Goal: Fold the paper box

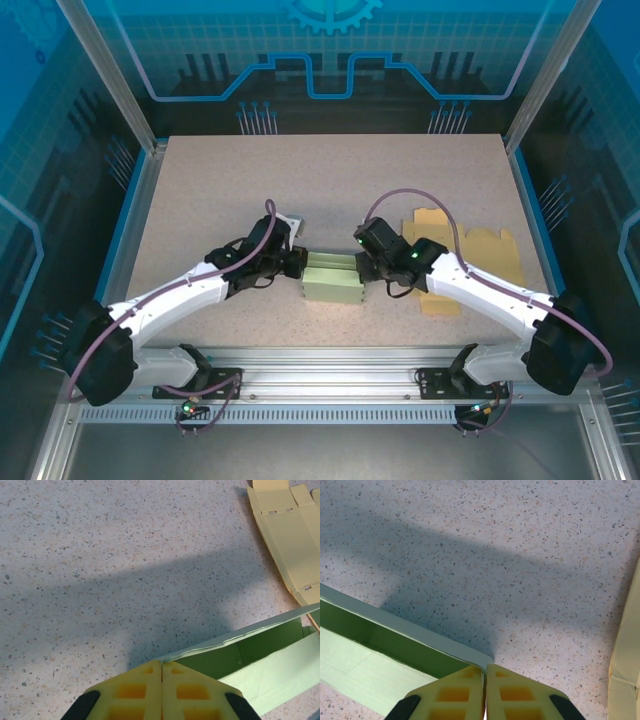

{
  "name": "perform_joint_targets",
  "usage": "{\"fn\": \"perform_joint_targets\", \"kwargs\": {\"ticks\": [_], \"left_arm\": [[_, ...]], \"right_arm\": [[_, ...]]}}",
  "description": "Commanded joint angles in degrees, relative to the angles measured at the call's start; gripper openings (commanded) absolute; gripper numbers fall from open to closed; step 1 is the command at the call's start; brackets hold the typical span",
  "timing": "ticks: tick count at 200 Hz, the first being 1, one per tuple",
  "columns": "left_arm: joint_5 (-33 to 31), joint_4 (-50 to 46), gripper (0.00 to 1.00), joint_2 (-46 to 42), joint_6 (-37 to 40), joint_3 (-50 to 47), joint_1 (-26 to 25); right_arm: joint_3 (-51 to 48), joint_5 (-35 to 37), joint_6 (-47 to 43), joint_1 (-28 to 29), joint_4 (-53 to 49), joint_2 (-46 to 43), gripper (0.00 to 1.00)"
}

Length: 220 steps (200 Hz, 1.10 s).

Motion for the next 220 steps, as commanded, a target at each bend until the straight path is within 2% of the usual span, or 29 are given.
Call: {"fn": "perform_joint_targets", "kwargs": {"ticks": [1, 43, 95, 137, 184, 220], "left_arm": [[0.3, 5.5, 0.07, -1.2, -2.2, -0.9, -1.8], [-1.5, 10.1, 0.03, -0.3, -2.9, -0.8, -2.1], [-5.1, 9.9, 0.0, 0.9, -1.5, -0.1, -2.0], [-6.5, 8.5, 0.0, 1.9, -1.1, 0.3, -2.0], [-6.0, 9.8, 0.0, 2.1, -3.7, -1.4, -2.1], [-4.8, 10.5, 0.11, 1.0, -5.0, -2.5, -2.1]], "right_arm": [[0.1, 0.5, 1.7, 1.9, 7.2, 0.7, 0.08], [-0.4, 3.1, 1.3, 2.0, 11.6, 0.7, 0.05], [0.8, 4.8, -0.2, 1.2, 9.9, 2.0, 0.09], [-1.5, 3.0, 1.0, -0.6, 11.1, 2.1, 0.12], [-1.9, 1.8, 2.3, -0.6, 11.6, 1.2, 0.12], [-2.9, 2.9, 2.3, -0.5, 12.4, 0.6, 0.09]]}}
